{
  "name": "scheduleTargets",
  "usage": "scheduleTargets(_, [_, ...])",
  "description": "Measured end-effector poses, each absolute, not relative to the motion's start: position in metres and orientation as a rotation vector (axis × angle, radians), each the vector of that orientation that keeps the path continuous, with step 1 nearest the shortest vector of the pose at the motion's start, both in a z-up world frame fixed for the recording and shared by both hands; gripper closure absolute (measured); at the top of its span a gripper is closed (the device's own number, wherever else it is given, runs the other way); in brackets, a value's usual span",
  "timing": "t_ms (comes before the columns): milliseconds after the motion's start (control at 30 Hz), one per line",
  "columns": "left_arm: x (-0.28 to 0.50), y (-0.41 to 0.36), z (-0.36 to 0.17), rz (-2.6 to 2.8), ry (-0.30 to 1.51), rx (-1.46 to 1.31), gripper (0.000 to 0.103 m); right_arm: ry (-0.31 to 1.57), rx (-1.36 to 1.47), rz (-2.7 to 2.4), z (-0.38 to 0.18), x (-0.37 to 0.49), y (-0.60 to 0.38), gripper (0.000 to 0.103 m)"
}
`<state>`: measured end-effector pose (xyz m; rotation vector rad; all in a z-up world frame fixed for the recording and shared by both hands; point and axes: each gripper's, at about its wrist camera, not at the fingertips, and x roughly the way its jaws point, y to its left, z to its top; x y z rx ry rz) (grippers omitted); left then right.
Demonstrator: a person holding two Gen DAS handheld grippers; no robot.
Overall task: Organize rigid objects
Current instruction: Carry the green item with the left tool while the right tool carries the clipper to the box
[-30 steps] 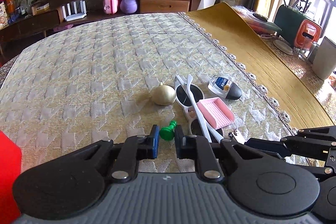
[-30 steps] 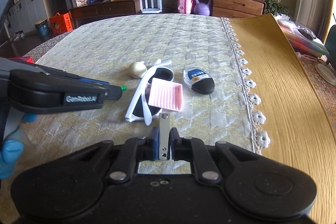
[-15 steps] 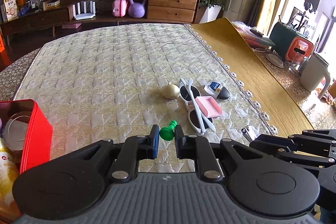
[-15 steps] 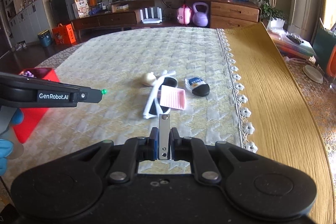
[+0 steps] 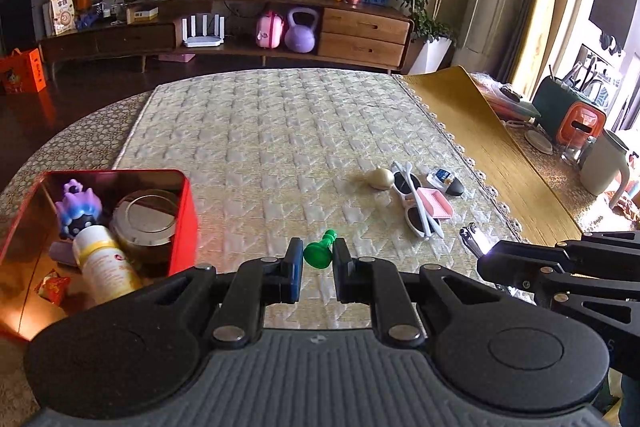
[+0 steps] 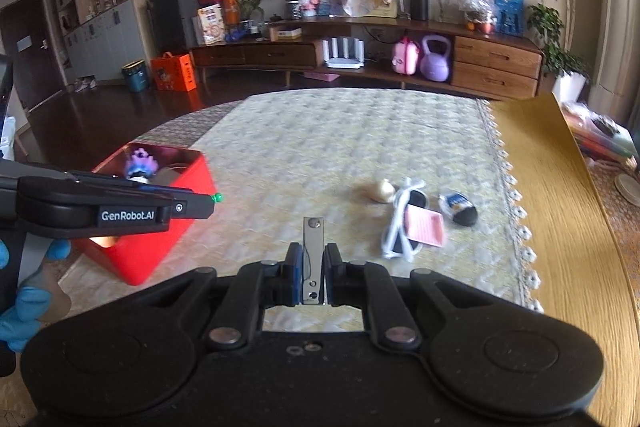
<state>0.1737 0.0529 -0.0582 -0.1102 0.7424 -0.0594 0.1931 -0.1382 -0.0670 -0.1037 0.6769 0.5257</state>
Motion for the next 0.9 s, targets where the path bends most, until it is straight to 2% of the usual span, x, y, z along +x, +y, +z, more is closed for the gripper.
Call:
scheduleTargets(400, [0.140, 0.130, -0.050, 0.081, 0.723, -0.153, 0.088, 0.654, -0.149, 0.652, -0.051, 0.186, -0.062, 0.092])
scheduleTargets(900, [0.132, 0.209, -0.068, 0.207, 0.771, -0.156, 0.088, 0.687, -0.197, 0.752, -0.058, 0.206, 0.019, 0.092])
